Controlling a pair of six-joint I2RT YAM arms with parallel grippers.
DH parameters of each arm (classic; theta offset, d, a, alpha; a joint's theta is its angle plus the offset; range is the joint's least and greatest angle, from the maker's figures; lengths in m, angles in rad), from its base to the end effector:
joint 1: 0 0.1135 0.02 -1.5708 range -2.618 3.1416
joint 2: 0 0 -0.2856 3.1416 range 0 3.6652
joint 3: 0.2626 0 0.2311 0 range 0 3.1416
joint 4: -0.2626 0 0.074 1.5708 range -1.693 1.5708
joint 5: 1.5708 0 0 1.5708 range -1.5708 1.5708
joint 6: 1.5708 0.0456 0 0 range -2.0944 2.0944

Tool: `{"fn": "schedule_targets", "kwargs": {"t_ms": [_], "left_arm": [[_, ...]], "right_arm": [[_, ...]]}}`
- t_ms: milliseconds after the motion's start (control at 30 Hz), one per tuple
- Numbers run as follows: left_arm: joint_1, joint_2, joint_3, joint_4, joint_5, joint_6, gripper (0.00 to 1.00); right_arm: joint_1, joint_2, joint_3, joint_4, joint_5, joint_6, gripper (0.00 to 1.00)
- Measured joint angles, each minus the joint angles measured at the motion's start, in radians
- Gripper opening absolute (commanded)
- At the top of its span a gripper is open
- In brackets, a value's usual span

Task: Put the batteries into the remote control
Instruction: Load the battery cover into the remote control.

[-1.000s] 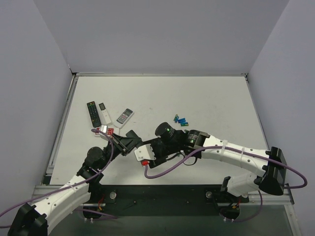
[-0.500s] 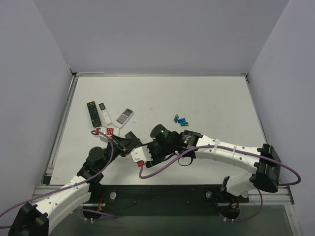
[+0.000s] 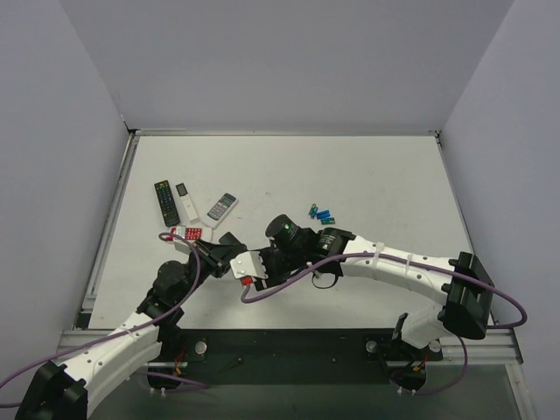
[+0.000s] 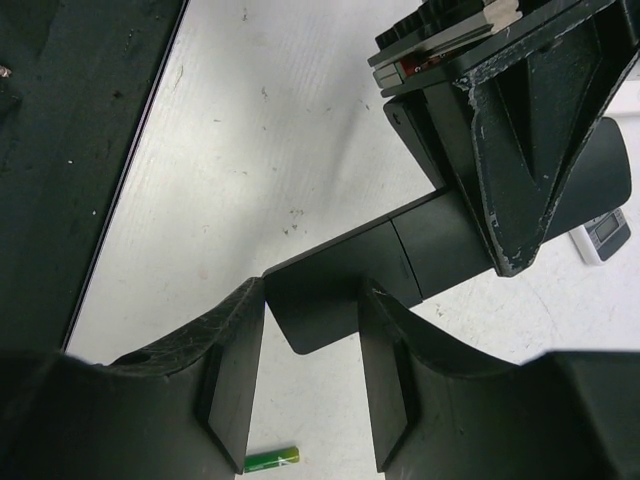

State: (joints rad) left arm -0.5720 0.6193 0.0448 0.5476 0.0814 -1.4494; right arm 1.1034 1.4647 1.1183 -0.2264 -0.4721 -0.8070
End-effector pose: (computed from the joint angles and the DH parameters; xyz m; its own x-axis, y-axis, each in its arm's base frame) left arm 0.1046 -0.0718 0.2052 -0.6061 -0.7864 -0.1189 0.0512 0.1106 -0.9925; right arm 0.1240 0.2918 0.3160 0.5297 -0.3781 -0.7593 -0.8454 -0.3079 -0.4365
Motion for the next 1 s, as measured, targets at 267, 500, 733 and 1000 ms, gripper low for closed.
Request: {"fn": "schedule_targets", "kwargs": {"t_ms": [267, 500, 733, 1000], "left_arm": [[-0.006, 0.016, 0.000, 0.055, 0.060, -0.063, 0.00], [-0.005, 0.015, 0.000, 0.058, 0.061, -0.082, 0.00], [-0.017, -0.079, 0.013, -0.016, 0.068, 0.008, 0.00], [-0.022, -0.080, 0.021, -0.039, 0.058, 0.053, 0.00]], "right_arm": [[-0.003, 0.037, 0.039, 0.129, -0.027, -0.007, 0.37], [-0.003, 0.035, 0.040, 0.132, -0.040, -0.008, 0.37], [0.012, -0.006, 0.040, 0.115, -0.048, 0.028, 0.47], [0.013, -0.194, -0.041, 0.156, 0.003, 0.164, 0.62]]}}
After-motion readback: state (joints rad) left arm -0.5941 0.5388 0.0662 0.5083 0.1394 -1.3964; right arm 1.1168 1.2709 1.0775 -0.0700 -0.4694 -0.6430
